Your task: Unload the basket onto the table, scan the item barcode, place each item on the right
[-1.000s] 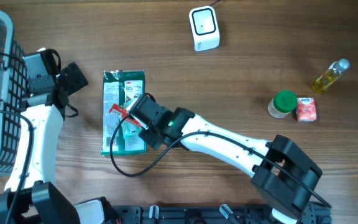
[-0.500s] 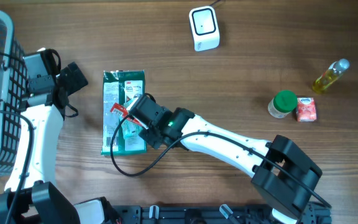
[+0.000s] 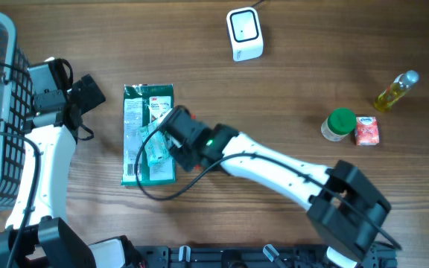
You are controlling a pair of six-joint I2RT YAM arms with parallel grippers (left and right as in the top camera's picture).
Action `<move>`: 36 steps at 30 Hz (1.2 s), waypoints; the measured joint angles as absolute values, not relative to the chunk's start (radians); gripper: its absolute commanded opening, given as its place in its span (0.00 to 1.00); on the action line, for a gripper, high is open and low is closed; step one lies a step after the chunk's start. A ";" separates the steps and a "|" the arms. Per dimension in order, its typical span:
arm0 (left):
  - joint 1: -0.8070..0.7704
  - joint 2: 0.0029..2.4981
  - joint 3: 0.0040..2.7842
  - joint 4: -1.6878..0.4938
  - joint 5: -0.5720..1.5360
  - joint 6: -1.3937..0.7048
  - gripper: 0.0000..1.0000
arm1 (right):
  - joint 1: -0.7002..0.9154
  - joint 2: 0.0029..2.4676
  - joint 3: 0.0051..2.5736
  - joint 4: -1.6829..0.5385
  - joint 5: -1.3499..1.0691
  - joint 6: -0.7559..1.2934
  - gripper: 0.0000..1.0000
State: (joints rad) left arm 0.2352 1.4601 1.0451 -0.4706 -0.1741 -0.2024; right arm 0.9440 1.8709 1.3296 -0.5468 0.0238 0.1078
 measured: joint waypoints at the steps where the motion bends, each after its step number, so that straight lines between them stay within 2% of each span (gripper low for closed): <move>1: 0.235 1.460 1.045 -0.471 -0.174 -0.202 1.00 | 0.917 1.858 1.330 -0.557 0.003 0.122 0.47; 4: 0.235 1.460 1.045 -0.471 -0.174 -0.202 1.00 | 0.846 1.846 1.330 -0.579 -0.049 0.262 0.49; 8: 0.235 1.460 1.045 -0.471 -0.174 -0.202 1.00 | 0.839 1.860 1.330 -0.583 -0.068 0.462 0.50; 12: 0.235 1.460 1.045 -0.471 -0.174 -0.202 1.00 | 0.894 1.960 1.330 -0.580 -0.061 0.579 0.40; 15: 0.235 1.460 1.045 -0.471 -0.174 -0.202 1.00 | 0.943 2.013 1.330 -0.589 -0.008 0.618 0.40; 16: 0.235 1.460 1.045 -0.471 -0.174 -0.202 1.00 | 0.953 2.021 1.330 -0.589 0.011 0.625 0.37; 17: 0.235 1.460 1.045 -0.471 -0.174 -0.202 1.00 | 0.962 2.030 1.330 -0.589 0.036 0.632 0.22; 19: 0.235 1.460 1.045 -0.471 -0.174 -0.202 1.00 | 0.962 2.036 1.330 -0.588 0.056 0.636 0.04; 23: 0.235 1.460 1.045 -0.471 -0.174 -0.202 1.00 | 0.959 2.038 1.330 -0.587 0.073 0.642 0.04; 27: 0.235 1.460 1.045 -0.471 -0.174 -0.202 1.00 | 0.951 2.023 1.330 -0.592 0.081 0.548 0.04; 32: 0.235 1.460 1.045 -0.471 -0.174 -0.202 1.00 | 0.933 1.807 1.331 -0.549 0.086 0.388 0.04; 36: 0.235 1.460 1.045 -0.471 -0.174 -0.202 1.00 | 0.947 1.738 1.338 -0.516 0.067 0.263 0.04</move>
